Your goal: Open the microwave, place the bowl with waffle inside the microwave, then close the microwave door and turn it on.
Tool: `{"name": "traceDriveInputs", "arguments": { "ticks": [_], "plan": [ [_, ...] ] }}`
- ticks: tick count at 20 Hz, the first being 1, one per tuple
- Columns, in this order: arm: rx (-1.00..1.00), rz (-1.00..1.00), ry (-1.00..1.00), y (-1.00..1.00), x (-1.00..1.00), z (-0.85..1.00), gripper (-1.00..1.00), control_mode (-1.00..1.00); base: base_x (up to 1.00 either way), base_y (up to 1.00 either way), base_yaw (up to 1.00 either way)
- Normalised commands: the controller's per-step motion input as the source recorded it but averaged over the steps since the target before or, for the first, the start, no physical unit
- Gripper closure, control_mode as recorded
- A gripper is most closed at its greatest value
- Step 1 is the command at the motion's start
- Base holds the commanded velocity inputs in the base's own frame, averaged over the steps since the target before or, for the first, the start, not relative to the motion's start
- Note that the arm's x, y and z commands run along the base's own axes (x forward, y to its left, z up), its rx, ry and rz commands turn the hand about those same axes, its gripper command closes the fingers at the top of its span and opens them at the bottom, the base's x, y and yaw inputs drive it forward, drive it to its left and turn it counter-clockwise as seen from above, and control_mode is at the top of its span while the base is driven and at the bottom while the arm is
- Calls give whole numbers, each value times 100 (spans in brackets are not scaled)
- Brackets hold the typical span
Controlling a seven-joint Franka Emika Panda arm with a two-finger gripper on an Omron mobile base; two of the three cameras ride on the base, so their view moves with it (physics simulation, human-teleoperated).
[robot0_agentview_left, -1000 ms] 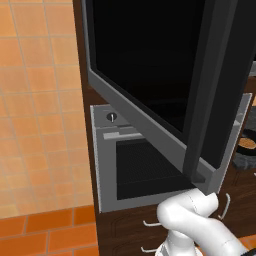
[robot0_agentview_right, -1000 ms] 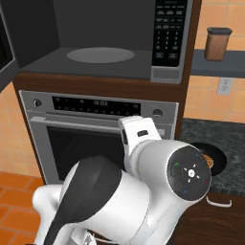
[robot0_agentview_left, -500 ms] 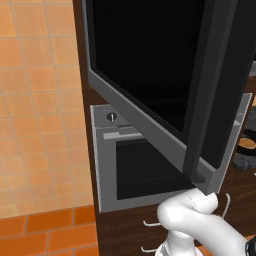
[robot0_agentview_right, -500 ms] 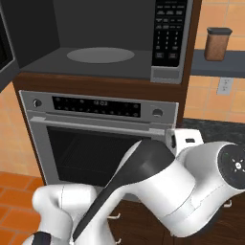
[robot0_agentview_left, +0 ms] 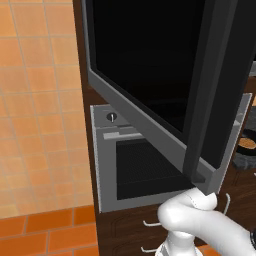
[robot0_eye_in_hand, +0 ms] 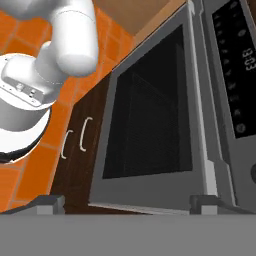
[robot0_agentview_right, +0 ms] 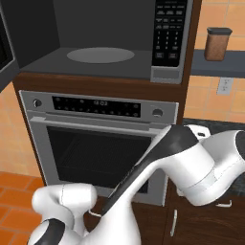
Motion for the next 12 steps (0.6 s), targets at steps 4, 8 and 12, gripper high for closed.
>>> {"name": "traceDriveInputs", "arguments": {
  "ticks": [4, 8, 12],
  "plan": [
    [0, -1, 11, -38, 50, -39, -100, -100, 0, 0, 0],
    [0, -5, 8, -49, 42, -40, -100, -100, 0, 0, 0],
    [0, -3, 8, -49, 42, -40, -100, -100, 0, 0, 0]
  ]
}}
